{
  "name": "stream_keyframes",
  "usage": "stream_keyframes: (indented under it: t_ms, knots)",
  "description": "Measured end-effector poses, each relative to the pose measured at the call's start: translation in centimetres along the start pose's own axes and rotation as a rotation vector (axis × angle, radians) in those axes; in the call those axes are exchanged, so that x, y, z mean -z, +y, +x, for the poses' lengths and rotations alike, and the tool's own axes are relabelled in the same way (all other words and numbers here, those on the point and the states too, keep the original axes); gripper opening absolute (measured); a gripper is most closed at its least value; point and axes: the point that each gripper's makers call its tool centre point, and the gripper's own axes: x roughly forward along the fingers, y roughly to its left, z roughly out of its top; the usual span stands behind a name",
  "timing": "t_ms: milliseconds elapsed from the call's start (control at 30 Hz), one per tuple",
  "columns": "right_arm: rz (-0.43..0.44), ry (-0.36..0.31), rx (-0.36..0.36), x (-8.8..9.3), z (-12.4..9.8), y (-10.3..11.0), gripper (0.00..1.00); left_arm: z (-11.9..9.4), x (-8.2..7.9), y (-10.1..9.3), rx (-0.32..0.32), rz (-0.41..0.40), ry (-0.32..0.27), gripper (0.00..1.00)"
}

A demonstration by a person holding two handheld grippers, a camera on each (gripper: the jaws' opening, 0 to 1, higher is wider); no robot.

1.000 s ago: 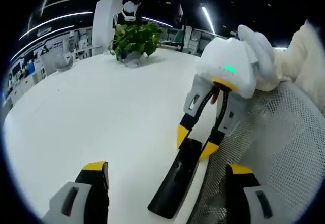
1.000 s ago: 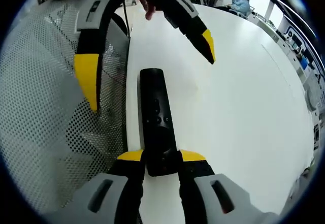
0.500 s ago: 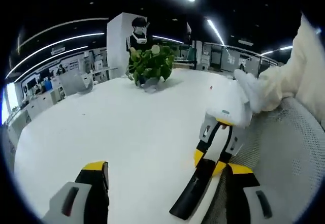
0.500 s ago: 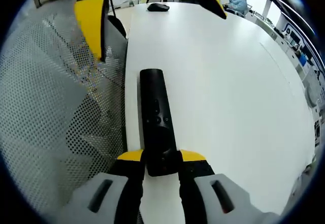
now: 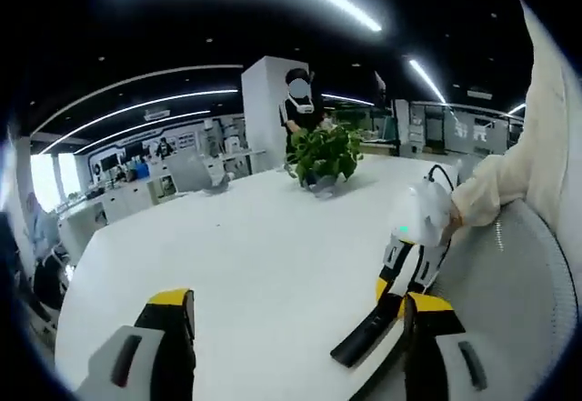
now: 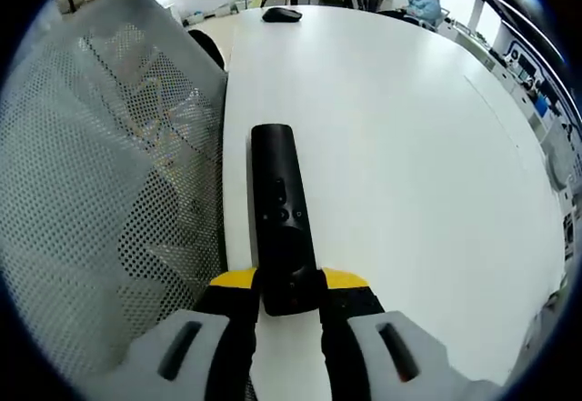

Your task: Press the specified remote control buttons in sequence, fully releasing each button before pressing the next.

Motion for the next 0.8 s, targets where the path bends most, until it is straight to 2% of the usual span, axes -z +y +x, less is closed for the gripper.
stream_keyframes:
  t_ms: [33, 100, 133, 233, 267, 333, 367, 467, 500, 567, 700, 800]
  knots:
    - [0.001, -0.001, 0.0, 0.0, 0.0, 0.0, 0.25, -0.4, 0.3, 0.9, -0.049, -0.039, -0.018, 1.0]
    - [0.0, -0.002, 0.002, 0.0, 0.0, 0.0, 0.25, -0.5, -0.5, 0.7, -0.089, -0.093, -0.062, 1.0]
    - [0.002, -0.004, 0.004, 0.0, 0.0, 0.0, 0.25, -0.6, -0.7, 1.3, -0.11, -0.114, -0.106, 1.0]
    - [0.011, -0.009, 0.004, -0.1, 0.0, 0.0, 0.25, -0.6, -1.9, 2.0, -0.151, -0.069, -0.137, 0.9]
    - [0.013, -0.013, 0.001, -0.1, 0.0, 0.0, 0.25, -0.7, -1.8, 2.2, -0.152, -0.079, -0.145, 0.9]
    - [0.049, -0.025, -0.012, -0.2, 0.0, -0.1, 0.25, -1.0, -1.8, 2.6, -0.146, -0.153, -0.19, 0.96]
    - [0.053, -0.027, -0.019, -0.2, -0.1, -0.1, 0.25, -1.1, -2.0, 2.5, -0.148, -0.151, -0.205, 0.98]
    - [0.065, -0.025, -0.038, -0.3, -0.1, -0.2, 0.25, -1.1, -2.2, 2.8, -0.186, -0.072, -0.189, 0.98]
    - [0.056, -0.021, -0.039, -0.3, -0.1, -0.2, 0.25, -0.9, -2.0, 2.4, -0.175, -0.054, -0.173, 0.99]
    - [-0.002, 0.013, -0.021, -0.2, -0.1, -0.8, 0.25, -0.7, -1.7, 2.0, -0.163, -0.054, -0.157, 0.99]
    - [-0.02, 0.03, -0.024, -0.5, 0.2, -1.9, 0.25, -0.8, -1.5, 2.0, -0.155, -0.064, -0.149, 1.0]
    - [-0.028, 0.037, -0.016, -0.8, 0.4, -3.6, 0.25, -0.8, -1.7, 1.9, -0.152, -0.058, -0.154, 1.0]
